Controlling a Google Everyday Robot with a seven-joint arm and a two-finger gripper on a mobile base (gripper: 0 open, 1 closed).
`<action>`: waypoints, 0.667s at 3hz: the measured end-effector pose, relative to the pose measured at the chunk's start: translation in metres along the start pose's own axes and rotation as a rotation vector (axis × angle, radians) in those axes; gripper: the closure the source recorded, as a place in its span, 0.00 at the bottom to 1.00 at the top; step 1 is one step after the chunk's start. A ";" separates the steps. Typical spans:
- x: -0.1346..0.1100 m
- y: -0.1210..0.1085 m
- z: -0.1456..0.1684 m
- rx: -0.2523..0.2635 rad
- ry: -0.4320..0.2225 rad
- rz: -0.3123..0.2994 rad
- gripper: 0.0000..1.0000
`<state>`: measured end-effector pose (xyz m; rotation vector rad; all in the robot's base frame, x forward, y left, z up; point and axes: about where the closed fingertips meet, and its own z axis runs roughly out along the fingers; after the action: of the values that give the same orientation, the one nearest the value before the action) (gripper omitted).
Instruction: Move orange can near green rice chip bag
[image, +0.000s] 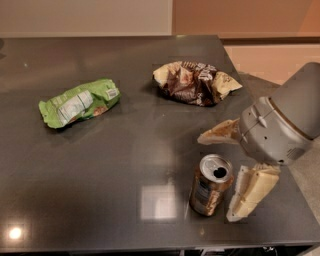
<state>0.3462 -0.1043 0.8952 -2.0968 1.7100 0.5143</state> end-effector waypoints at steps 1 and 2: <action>-0.002 0.003 0.004 -0.013 -0.012 0.001 0.41; -0.008 -0.001 0.000 0.006 -0.014 0.021 0.65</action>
Offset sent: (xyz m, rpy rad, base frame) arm 0.0039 0.0095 0.0095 0.0217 0.0167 -0.0539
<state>0.3459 -0.0975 0.8989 -2.0688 1.7249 0.5281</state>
